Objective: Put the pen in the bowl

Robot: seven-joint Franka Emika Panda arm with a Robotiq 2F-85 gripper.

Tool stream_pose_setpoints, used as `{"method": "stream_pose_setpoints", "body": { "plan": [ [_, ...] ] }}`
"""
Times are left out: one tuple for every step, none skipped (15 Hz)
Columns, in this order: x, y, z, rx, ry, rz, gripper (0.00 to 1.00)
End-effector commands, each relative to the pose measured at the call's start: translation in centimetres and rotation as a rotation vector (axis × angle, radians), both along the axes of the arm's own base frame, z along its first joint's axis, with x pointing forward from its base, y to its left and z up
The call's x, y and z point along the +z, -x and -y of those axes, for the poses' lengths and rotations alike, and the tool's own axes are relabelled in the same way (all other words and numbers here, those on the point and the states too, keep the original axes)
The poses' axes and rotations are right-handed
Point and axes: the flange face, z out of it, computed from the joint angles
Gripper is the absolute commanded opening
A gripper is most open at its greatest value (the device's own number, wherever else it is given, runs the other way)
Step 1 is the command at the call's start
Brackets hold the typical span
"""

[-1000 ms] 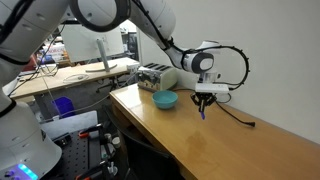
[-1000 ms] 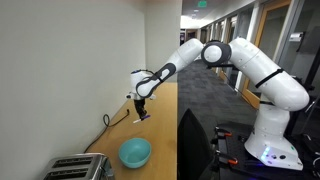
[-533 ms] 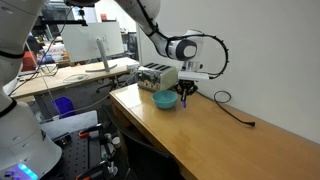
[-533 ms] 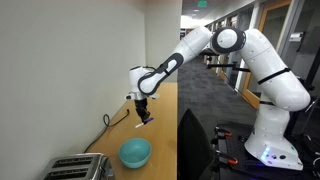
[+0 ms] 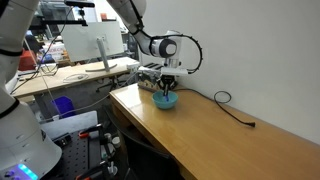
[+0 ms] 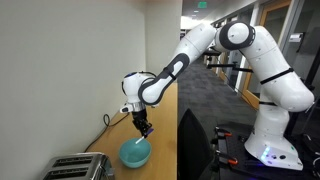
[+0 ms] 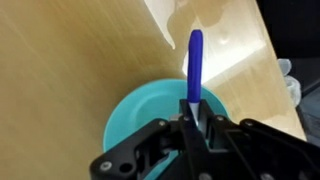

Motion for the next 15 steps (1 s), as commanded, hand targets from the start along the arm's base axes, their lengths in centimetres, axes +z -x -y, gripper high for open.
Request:
{"method": "stream_pose_setpoints", "body": {
  "plan": [
    [0.4, 0.3, -1.7, 0.058, -0.012, 0.020, 0.03],
    [0.2, 0.6, -2.5, 0.069, -0.009, 0.027, 0.03],
    [0.1, 0.5, -2.7, 0.083, -0.012, 0.033, 0.03],
    [0.1, 0.5, -3.0, 0.105, -0.012, 0.038, 0.03],
    [-0.1, 0.2, -3.1, 0.129, -0.014, 0.048, 0.03],
    [0.0, -0.1, -3.2, 0.148, -0.018, 0.047, 0.03],
    [-0.2, -0.3, -3.3, 0.170, -0.024, 0.052, 0.03],
    [-0.2, -0.4, -3.5, 0.183, -0.037, 0.044, 0.03],
    [-0.3, -0.5, -3.6, 0.200, -0.051, 0.049, 0.03],
    [-0.3, -0.5, -3.8, 0.216, -0.056, 0.051, 0.13],
    [-0.3, -0.5, -3.9, 0.225, -0.060, 0.053, 0.39],
    [-0.3, -0.6, -3.8, 0.238, -0.067, 0.053, 0.40],
    [-0.1, -0.5, -3.7, 0.243, -0.074, 0.058, 0.44],
    [0.0, -0.5, -3.4, 0.245, -0.079, 0.069, 0.53],
    [0.3, -0.6, -2.9, 0.237, -0.081, 0.076, 0.60]
  ]
}}
